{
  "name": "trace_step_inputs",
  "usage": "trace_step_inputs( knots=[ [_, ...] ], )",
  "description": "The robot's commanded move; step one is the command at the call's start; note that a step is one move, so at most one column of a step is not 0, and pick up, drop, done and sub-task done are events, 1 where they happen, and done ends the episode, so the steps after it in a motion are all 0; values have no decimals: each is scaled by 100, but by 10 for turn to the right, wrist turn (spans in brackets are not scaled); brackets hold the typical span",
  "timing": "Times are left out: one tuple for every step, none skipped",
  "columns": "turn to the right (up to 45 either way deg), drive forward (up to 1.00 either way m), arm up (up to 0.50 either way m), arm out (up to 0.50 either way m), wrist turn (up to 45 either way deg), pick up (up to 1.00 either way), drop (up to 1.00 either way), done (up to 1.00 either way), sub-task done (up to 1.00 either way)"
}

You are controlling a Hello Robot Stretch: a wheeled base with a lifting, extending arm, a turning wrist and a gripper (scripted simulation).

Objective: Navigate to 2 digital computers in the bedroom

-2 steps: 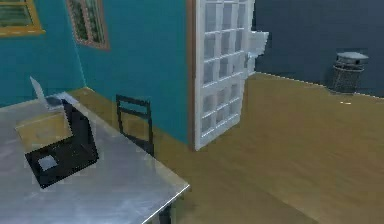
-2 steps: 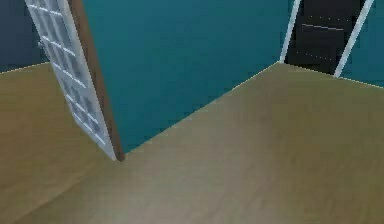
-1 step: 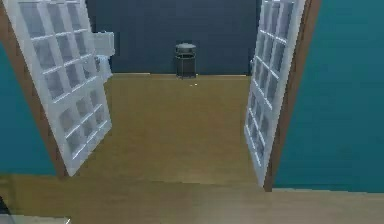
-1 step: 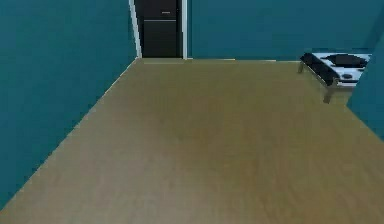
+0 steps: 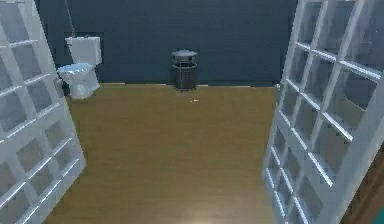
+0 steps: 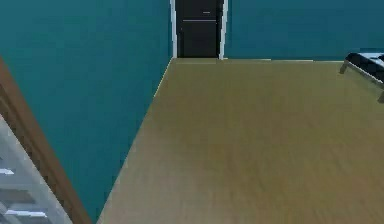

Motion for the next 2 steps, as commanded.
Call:
trace_step_inputs(
  knots=[
    [-450,0,0,0,0,0,0,0,0],
    [-90,0,0,0,0,0,0,0,0]
  ],
)
